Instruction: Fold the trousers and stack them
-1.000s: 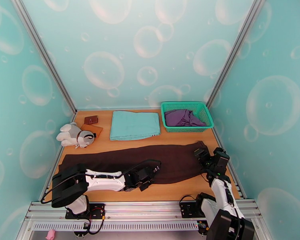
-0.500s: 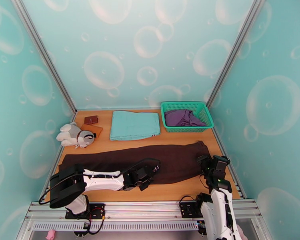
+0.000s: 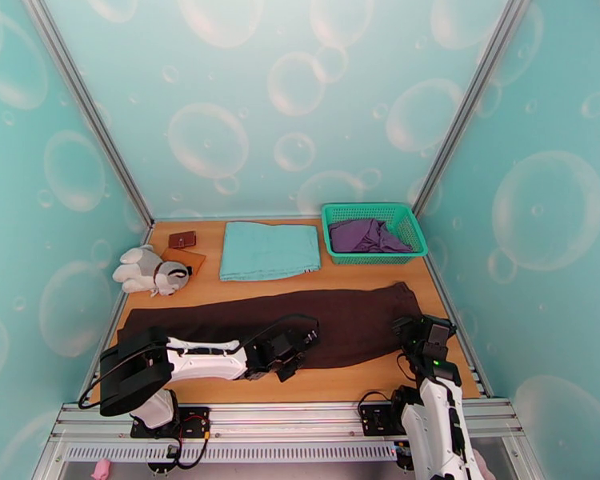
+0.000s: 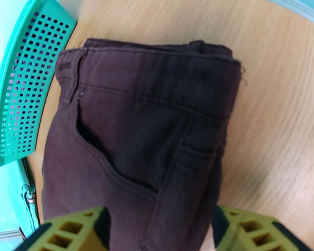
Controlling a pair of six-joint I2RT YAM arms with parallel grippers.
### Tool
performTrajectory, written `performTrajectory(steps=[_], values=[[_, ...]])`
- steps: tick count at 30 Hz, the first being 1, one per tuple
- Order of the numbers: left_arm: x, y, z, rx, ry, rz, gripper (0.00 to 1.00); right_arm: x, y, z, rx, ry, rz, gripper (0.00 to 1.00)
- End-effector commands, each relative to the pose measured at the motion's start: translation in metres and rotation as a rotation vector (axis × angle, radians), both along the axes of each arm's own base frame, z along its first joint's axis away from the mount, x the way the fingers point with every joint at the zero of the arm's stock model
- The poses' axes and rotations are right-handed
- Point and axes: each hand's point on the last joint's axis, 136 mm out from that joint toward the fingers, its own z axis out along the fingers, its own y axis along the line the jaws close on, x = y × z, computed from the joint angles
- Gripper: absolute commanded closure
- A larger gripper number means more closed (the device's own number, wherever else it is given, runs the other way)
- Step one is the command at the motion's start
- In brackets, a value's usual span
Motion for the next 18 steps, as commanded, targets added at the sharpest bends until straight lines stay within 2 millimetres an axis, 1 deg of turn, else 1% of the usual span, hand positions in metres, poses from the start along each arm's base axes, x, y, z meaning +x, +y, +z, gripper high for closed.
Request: performTrajectory(steps=[1, 3, 7, 10, 13, 18], values=[[-0.007, -0.010, -0.001, -0.019, 0.000, -0.050, 0.68, 0.000, -0.003, 0.004, -0.005, -0.006, -0.024, 0.31], [-0.001, -0.011, -0.002, -0.005, -0.027, -0.034, 0.68, 0.000, -0.003, 0.005, -0.007, -0.005, -0.023, 0.31], [0.015, -0.014, 0.002, -0.001, -0.083, 0.014, 0.70, 0.000, -0.001, 0.004, -0.005, -0.006, -0.016, 0.31], [0.020, -0.014, 0.008, -0.018, -0.093, 0.025, 0.74, 0.000, -0.001, 0.003, -0.006, -0.007, -0.015, 0.31], [0.022, -0.012, 0.009, -0.024, -0.093, 0.033, 0.77, 0.001, 0.000, 0.002, 0.000, -0.013, -0.009, 0.31], [0.024, -0.007, 0.009, -0.027, -0.089, 0.051, 0.90, 0.002, 0.000, 0.001, 0.005, -0.022, -0.011, 0.30]])
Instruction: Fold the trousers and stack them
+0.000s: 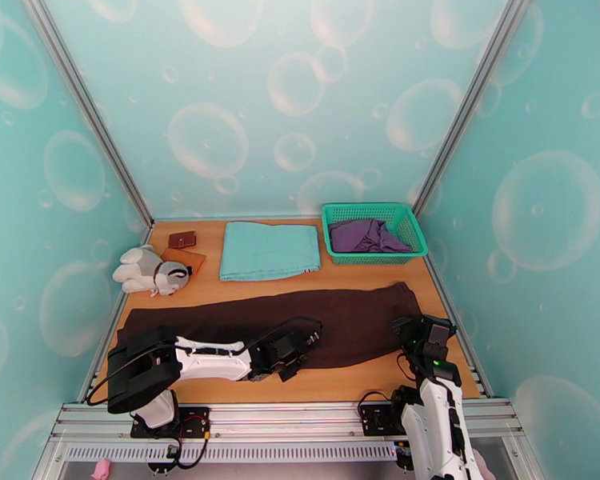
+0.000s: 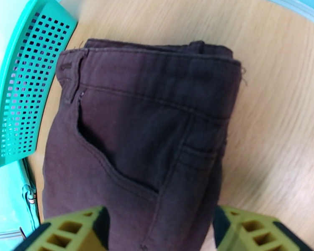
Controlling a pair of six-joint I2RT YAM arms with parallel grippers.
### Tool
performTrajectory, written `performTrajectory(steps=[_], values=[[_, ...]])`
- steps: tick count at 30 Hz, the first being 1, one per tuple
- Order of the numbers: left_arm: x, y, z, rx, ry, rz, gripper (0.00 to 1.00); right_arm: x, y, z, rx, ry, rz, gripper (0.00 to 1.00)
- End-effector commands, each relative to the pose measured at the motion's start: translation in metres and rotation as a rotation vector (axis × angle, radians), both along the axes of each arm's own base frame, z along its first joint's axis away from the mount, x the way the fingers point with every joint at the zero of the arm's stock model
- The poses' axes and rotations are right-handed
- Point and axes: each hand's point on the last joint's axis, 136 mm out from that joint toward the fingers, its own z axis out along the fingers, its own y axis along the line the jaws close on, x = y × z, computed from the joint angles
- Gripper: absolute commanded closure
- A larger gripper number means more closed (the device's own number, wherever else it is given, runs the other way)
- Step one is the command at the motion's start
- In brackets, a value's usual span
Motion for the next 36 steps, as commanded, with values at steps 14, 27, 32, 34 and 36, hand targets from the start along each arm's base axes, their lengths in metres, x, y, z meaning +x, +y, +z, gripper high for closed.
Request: performTrajectory(steps=[14, 27, 32, 34, 36], values=[[0.031, -0.003, 0.047, -0.129, -0.111, 0.135, 1.00, -0.019, -0.016, 0.003, -0.048, 0.098, -0.113, 0.30], [0.035, -0.003, 0.055, -0.151, -0.129, 0.151, 1.00, 0.006, -0.027, -0.008, -0.034, 0.077, -0.138, 0.86], [0.034, -0.001, 0.060, -0.165, -0.132, 0.156, 1.00, 0.009, -0.033, 0.005, -0.080, 0.046, -0.144, 0.95], [0.034, -0.002, 0.064, -0.176, -0.134, 0.151, 1.00, 0.013, -0.035, 0.013, -0.094, 0.026, -0.138, 1.00], [0.032, -0.003, 0.069, -0.190, -0.132, 0.136, 1.00, 0.019, -0.037, 0.021, -0.114, 0.006, -0.120, 1.00]])
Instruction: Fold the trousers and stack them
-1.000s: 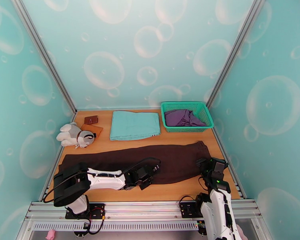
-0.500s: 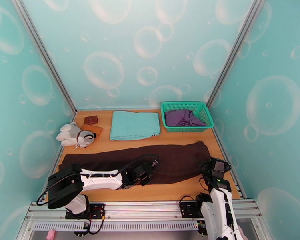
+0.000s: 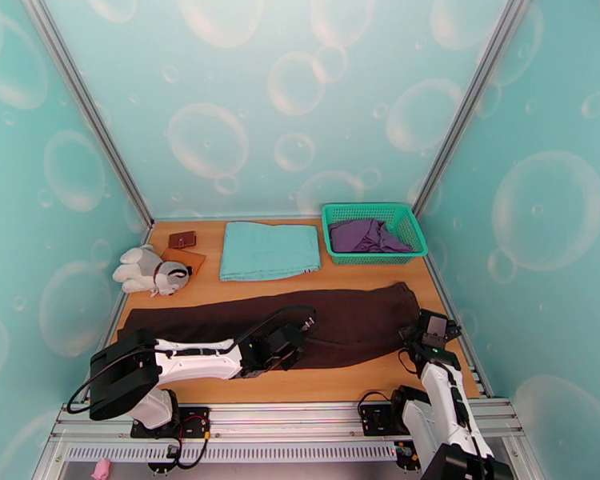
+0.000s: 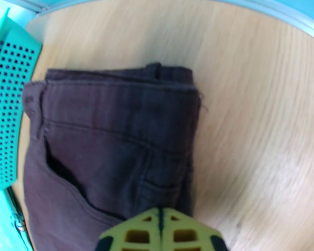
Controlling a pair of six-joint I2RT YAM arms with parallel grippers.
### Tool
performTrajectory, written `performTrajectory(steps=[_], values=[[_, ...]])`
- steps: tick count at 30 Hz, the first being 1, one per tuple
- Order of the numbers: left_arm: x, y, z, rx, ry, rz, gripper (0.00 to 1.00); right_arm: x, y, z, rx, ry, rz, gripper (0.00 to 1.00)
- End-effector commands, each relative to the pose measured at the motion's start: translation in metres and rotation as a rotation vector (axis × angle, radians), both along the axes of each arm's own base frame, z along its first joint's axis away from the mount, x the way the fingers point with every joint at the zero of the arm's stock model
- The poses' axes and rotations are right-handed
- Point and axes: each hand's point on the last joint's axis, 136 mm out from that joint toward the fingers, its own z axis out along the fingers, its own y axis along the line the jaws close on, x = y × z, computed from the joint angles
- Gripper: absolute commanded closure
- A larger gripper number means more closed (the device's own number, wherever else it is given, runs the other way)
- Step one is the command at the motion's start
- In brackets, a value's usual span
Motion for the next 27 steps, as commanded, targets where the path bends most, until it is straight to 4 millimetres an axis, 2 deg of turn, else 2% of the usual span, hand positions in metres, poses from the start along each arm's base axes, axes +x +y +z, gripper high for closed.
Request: performTrajectory(steps=[1, 7, 8, 9, 10, 14, 17, 20, 23, 27], values=[[0.005, -0.003, 0.021, -0.063, -0.025, 0.001, 1.00, 0.019, -0.012, 0.029, -0.082, -0.073, 0.020, 1.00], [-0.004, -0.004, 0.034, -0.108, -0.019, -0.046, 1.00, 0.026, -0.022, 0.033, -0.120, -0.047, 0.033, 1.00], [-0.004, -0.004, 0.035, -0.107, -0.019, -0.047, 1.00, 0.027, -0.019, 0.032, -0.107, -0.045, 0.053, 0.93], [-0.003, -0.005, 0.035, -0.108, -0.019, -0.045, 1.00, 0.026, -0.015, 0.028, -0.091, -0.042, 0.061, 0.74], [-0.003, -0.005, 0.034, -0.107, -0.017, -0.042, 1.00, 0.026, -0.011, 0.026, -0.079, -0.049, 0.081, 0.65], [-0.001, -0.008, 0.033, -0.110, -0.023, -0.035, 1.00, 0.014, -0.006, 0.024, -0.065, -0.044, 0.074, 0.47], [0.001, -0.011, 0.034, -0.111, -0.025, -0.033, 1.00, 0.000, -0.010, 0.021, -0.068, -0.028, 0.008, 0.44], [0.001, -0.013, 0.033, -0.114, -0.024, -0.039, 1.00, -0.004, -0.021, 0.012, -0.060, -0.028, -0.057, 0.41], [0.000, -0.013, 0.030, -0.108, -0.019, -0.043, 1.00, 0.003, -0.025, -0.002, -0.007, -0.018, -0.050, 0.41], [0.000, -0.010, 0.026, -0.093, -0.016, -0.036, 1.00, 0.013, -0.032, 0.000, -0.020, -0.034, -0.039, 0.40]])
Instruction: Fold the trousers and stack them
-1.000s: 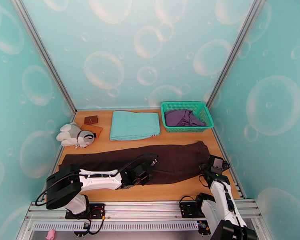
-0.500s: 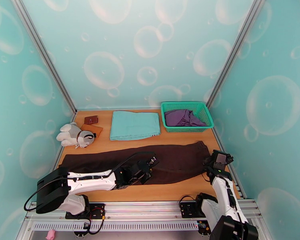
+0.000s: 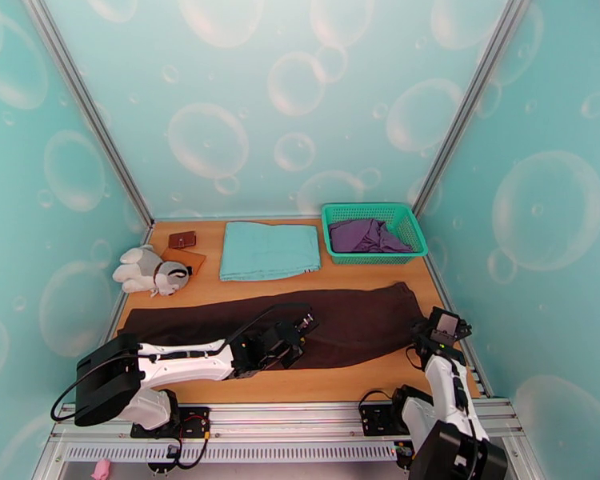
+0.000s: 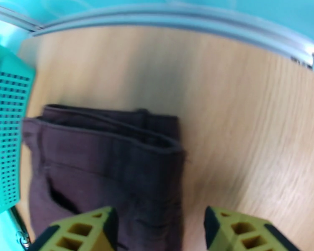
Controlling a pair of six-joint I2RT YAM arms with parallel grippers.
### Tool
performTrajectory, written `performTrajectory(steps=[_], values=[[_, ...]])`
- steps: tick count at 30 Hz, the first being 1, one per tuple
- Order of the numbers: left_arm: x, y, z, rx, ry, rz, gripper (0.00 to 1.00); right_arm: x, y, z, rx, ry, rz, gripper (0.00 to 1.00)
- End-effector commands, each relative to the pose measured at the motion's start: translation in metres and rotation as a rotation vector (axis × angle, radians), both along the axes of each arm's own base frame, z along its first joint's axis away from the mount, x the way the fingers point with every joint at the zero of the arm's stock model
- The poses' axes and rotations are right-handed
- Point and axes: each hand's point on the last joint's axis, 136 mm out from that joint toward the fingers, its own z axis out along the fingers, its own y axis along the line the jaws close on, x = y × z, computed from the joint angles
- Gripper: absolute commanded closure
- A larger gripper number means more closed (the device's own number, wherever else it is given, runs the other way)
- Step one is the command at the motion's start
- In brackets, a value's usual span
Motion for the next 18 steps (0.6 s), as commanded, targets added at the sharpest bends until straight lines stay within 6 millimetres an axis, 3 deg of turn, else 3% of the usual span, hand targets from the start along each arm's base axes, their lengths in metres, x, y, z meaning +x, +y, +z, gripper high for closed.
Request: performTrajectory(steps=[1, 3, 7, 12, 16, 18], values=[[0.004, -0.004, 0.000, -0.011, -0.006, -0.006, 1.00, 0.014, -0.009, 0.011, -0.034, -0.073, 0.002, 0.40], [0.004, -0.004, -0.001, -0.012, -0.005, -0.006, 1.00, 0.016, -0.015, 0.013, -0.047, -0.083, -0.013, 0.41], [0.004, -0.005, -0.001, -0.011, -0.002, -0.003, 1.00, 0.020, -0.023, 0.017, -0.055, -0.082, -0.020, 0.61], [0.005, -0.004, 0.000, -0.007, -0.004, 0.001, 1.00, 0.023, -0.021, 0.006, -0.026, -0.056, -0.005, 0.63], [0.005, -0.004, 0.001, -0.006, -0.004, 0.001, 1.00, 0.025, -0.023, 0.005, -0.026, -0.065, -0.011, 1.00], [0.005, -0.003, 0.001, -0.003, -0.004, 0.002, 1.00, 0.029, -0.025, 0.013, -0.041, -0.095, -0.013, 1.00]])
